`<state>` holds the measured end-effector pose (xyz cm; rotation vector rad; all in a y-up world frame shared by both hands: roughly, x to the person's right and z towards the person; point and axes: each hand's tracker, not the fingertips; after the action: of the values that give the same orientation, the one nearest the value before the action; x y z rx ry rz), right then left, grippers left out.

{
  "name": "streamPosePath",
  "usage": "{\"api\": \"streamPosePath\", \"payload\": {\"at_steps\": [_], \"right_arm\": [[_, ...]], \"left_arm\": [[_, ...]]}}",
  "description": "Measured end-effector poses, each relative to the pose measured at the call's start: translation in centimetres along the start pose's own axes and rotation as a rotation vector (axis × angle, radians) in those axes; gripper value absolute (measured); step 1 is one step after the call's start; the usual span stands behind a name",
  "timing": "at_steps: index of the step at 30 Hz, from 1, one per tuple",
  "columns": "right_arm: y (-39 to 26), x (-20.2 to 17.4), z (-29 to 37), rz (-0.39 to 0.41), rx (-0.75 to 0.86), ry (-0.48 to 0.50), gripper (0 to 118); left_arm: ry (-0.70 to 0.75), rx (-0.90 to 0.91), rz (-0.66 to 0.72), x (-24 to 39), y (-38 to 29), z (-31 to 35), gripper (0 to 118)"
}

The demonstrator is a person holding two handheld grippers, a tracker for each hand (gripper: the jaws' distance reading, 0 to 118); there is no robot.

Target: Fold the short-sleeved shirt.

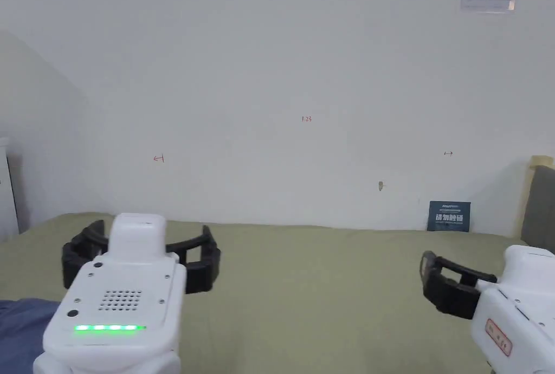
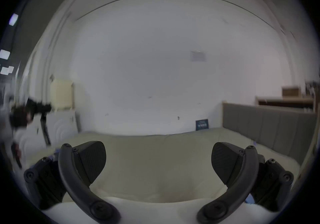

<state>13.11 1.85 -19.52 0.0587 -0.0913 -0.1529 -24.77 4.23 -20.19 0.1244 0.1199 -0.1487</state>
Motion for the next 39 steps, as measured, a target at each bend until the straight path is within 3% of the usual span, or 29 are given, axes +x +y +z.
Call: {"api": "streamPosePath", "payload": {"at_steps": [4,20,24,25,26,27,28,30,31,33,36,39], "right_arm": [[0.1,-0.3,-0.2,0.053,0.001,-0.003,117],[0.9,-0.9,-0.5,0.183,-0.044,-0.04,117],[0.9,-0.6,-0.3,0.182,-0.062,-0.053,111],[0.8,-0.7,-0.2,0.194,-0.064,-0.056,107],[0.7,-0.7,-0.1,0.207,-0.058,-0.054,86],[0.6,-0.7,-0.2,0.22,-0.064,-0.055,46],[0.4,-0.7,-0.4,0.229,-0.078,-0.058,0],[-0.4,-0.3,-0.2,0.209,-0.073,-0.051,0],[-0.5,-0.3,-0.1,0.198,-0.076,-0.036,0],[-0.6,-1.1,0.0,0.222,-0.08,-0.032,0],[-0.8,-3.3,-0.2,0.237,-0.095,0.062,0],[-1.8,-8.0,-0.4,0.213,-0.105,0.202,0]], "left_arm": [[-0.038,-0.105,0.139,0.2,-0.9,-0.8,118],[-0.027,-0.149,0.154,0.0,-0.7,-2.0,118],[0.001,-0.18,0.185,-0.3,-1.0,-2.1,118],[0.007,-0.196,0.177,-0.3,-1.2,-2.1,118],[0.009,-0.201,0.172,-0.2,-1.3,-2.1,118],[-0.007,-0.198,0.17,-0.2,-1.6,-1.9,116],[-0.003,-0.193,0.163,0.0,-1.7,-1.8,91],[0.007,-0.193,0.162,-0.1,-2.0,-1.9,10],[0.034,-0.19,0.169,-0.3,-2.1,-1.6,3],[0.01,-0.189,0.2,-1.0,-2.3,-1.3,3],[0.031,-0.201,0.199,-2.2,-2.3,-0.6,3],[0.129,-0.195,0.178,-5.9,-2.3,1.0,3]]}}
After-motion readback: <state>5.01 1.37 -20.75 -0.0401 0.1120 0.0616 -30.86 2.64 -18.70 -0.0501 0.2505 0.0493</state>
